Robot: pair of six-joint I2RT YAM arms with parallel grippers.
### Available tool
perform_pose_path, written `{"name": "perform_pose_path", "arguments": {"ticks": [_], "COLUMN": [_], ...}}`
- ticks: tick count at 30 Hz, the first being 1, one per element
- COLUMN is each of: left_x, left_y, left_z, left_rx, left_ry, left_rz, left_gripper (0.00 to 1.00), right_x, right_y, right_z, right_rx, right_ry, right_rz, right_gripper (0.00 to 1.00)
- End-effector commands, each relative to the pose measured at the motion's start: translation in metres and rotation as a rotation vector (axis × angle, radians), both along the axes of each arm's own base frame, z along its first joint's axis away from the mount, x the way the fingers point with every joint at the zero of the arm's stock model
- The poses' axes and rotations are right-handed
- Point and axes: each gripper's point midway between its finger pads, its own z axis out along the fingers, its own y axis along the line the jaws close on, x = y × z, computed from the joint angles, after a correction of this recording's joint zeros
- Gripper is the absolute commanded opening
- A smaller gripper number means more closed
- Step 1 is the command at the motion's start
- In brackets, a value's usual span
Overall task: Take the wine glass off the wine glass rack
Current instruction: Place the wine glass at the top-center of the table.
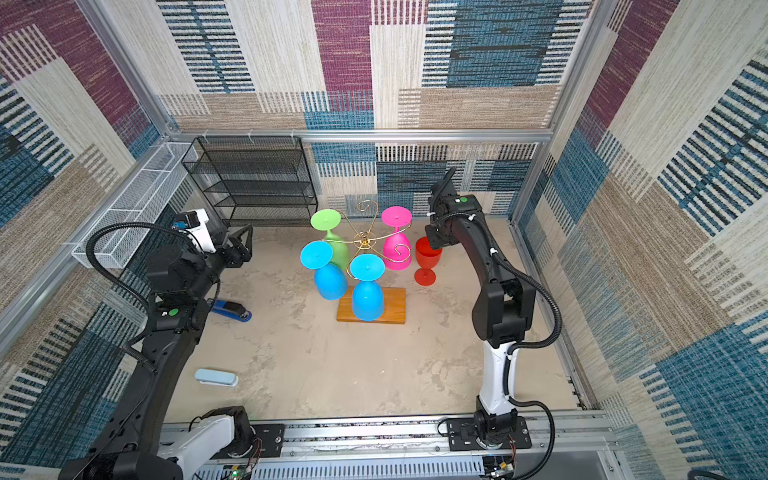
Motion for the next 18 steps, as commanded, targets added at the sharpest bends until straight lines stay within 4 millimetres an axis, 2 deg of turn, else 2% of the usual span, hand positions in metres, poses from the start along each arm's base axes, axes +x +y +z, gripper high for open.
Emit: {"name": "perform_pose_path", "arguments": {"ticks": [1,5,10,14,18], "left_x": [0.000,-0.001,-0.003,-0.004,-0.004], "left_y": [-0.002,-0.001,-0.001,-0.002,-0.001], "left_z": [0.006,0.007,0.008,0.010,0.009], "left_rx": [-0.008,-0.011,-0.012,-0.014,-0.017], "left_ry": [-0.025,-0.027,-0.032,-0.037,-0.038], "left_rz": [-0.011,-0.011,-0.011,-0.014,-0.011], "left_gripper": [0.81,0.81,0.81,0.81,0.80], "right_x": [0.009,0.014,0.003,-0.029,-0.069], "right_y": [0.003,0.010,0.020,0.037,0.054], "right_z": [0.031,0.084,0.156,0.197,0.218], "right_rx": [0.049,0.157,0.335,0.556,0.781], "right_ry": [-0.085,-0.217,-0.423,-0.580,-0.646], "right_rz": [-0.021,-0.002,0.043,0.146,0.251], "right_gripper": [0.49,0.50,0.54,0.63,0.71]}}
